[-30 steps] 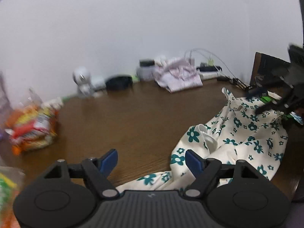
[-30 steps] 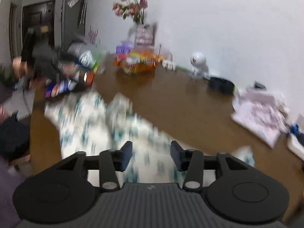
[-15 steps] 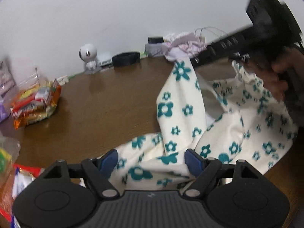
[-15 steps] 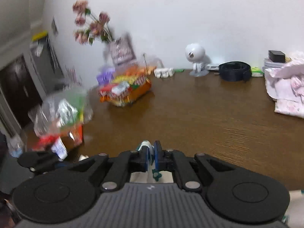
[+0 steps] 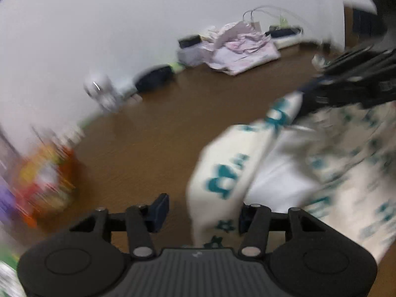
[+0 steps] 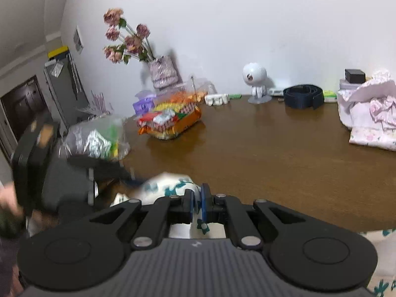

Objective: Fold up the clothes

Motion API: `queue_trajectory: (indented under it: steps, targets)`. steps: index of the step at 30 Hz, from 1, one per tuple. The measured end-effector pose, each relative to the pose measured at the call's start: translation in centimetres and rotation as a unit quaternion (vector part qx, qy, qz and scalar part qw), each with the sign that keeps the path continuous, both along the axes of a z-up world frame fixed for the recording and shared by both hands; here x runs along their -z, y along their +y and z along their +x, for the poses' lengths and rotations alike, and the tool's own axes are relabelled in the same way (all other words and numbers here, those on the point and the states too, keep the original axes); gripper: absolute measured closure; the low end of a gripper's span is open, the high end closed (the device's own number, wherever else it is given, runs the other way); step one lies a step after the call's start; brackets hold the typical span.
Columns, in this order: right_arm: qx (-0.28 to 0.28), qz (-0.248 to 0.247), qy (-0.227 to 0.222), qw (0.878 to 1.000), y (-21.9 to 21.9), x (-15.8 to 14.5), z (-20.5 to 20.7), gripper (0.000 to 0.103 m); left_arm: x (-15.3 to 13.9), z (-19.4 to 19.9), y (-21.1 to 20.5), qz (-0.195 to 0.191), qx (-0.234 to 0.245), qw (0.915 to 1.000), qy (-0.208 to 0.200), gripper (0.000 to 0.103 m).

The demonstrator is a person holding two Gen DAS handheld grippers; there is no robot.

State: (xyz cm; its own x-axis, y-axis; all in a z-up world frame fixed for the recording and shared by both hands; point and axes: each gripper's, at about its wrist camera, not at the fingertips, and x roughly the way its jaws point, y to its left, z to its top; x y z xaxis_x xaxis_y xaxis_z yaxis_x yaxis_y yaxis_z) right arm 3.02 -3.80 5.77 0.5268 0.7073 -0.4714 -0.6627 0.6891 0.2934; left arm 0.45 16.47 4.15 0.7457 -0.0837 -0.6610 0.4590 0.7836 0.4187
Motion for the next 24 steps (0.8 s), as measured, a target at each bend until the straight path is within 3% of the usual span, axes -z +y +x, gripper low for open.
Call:
queue_trajectory:
  steps: [2,4,5,8,10,11,13,15,17,18,19,20,21,24]
  targets:
    - [0.001,-0.007,-0.001,1.000,0.2,0.7,-0.6,0.100,0.7,-0.1,0.0,0.067,0.030,0.9971,-0.019,0.051]
    - [0.003,-0.017,-0.005,1.000,0.4,1.1,-1.2,0.103,1.3,-0.2,0.0,0.129,0.062,0.9889,-0.041,0.052]
    - [0.000,-0.020,-0.007,1.000,0.4,1.2,-1.5,0.103,1.2,-0.2,0.4,0.133,0.073,0.9872,-0.049,0.053]
    - [-0.013,-0.034,-0.008,0.999,0.6,1.5,-2.1,0.103,-0.4,0.5,2.8,0.081,0.085,0.9917,-0.052,0.052]
    - [-0.026,-0.053,0.010,0.998,0.9,2.6,-2.1,0.101,-1.4,1.1,4.9,0.038,0.068,0.9961,-0.042,0.059]
    - [-0.029,-0.066,0.014,0.997,1.0,3.1,-2.3,0.101,-1.6,1.2,5.8,0.037,0.062,0.9965,-0.042,0.072]
    - [-0.028,-0.091,0.013,0.995,1.1,4.1,-2.8,0.101,-1.5,1.1,6.8,0.048,0.068,0.9962,-0.027,0.087]
    - [-0.021,-0.115,0.008,0.993,1.0,4.7,-3.3,0.101,-1.3,0.6,7.1,0.073,0.080,0.9936,-0.033,0.090]
    - [-0.020,-0.111,0.008,0.994,0.5,5.1,-3.6,0.101,-1.2,0.2,7.2,0.098,0.089,0.9900,-0.049,0.087]
    - [-0.019,-0.104,0.010,0.994,0.2,5.2,-3.7,0.101,-1.5,0.4,7.1,0.093,0.082,0.9911,-0.050,0.082]
    - [-0.017,-0.100,0.012,0.995,0.0,5.2,-3.7,0.101,-1.9,0.6,7.1,0.074,0.068,0.9940,-0.043,0.073]
    - [-0.016,-0.098,0.011,0.995,0.0,5.3,-3.8,0.101,-2.3,0.8,7.2,0.049,0.056,0.9969,-0.024,0.056]
    - [-0.016,-0.097,0.006,0.995,-0.1,5.4,-4.0,0.101,-2.6,1.1,7.5,0.019,0.048,0.9986,0.009,0.050]
    - [-0.016,-0.100,-0.004,0.995,-0.2,5.5,-4.2,0.101,-3.4,0.4,8.7,-0.067,0.059,0.9934,0.072,0.049]
